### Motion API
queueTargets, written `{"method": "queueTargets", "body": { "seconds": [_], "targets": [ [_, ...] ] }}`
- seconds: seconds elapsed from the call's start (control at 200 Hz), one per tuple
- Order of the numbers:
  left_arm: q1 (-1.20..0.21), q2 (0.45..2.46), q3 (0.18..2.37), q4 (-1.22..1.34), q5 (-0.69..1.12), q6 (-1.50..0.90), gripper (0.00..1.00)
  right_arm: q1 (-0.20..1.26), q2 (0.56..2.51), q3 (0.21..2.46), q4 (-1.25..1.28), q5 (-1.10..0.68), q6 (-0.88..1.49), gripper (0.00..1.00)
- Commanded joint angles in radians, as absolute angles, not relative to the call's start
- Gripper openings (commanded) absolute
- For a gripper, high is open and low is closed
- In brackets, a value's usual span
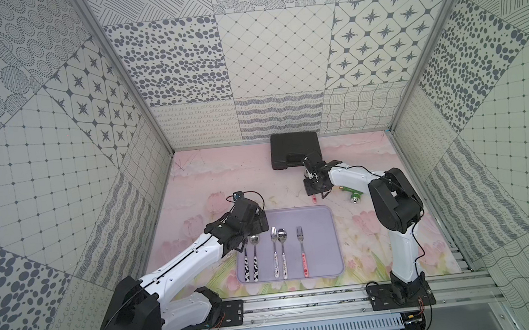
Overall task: Set the spoon and fork side by side
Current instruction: Pick up the spoon from the center of the board.
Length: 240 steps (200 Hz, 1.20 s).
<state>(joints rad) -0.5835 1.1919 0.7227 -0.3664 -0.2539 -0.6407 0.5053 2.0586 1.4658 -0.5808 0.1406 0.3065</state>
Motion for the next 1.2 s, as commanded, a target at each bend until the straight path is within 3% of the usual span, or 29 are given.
{"method": "queueTargets", "body": {
  "seconds": [0.0, 0.52, 0.76, 1.196],
  "targets": [
    [-0.569, 1.207, 0.721, -0.315, -0.197, -0.614, 1.0, 0.516, 2.091, 1.511, -0.618, 0.149, 0.316, 0.44],
    [-0.561, 1.156, 0.707, -0.331, -0.222, -0.624, 1.0, 0.527, 2.144, 1.578, -0.693, 0.17, 0.33, 0.19],
    [-0.563, 1.155, 0.707, -0.332, -0.216, -0.627, 1.0, 0.529, 2.126, 1.58, -0.693, 0.176, 0.341, 0.0],
    [-0.561, 1.129, 0.705, -0.351, -0.229, -0.632, 1.0, 0.554, 2.001, 1.551, -0.695, 0.232, 0.353, 0.0]
  ]
}}
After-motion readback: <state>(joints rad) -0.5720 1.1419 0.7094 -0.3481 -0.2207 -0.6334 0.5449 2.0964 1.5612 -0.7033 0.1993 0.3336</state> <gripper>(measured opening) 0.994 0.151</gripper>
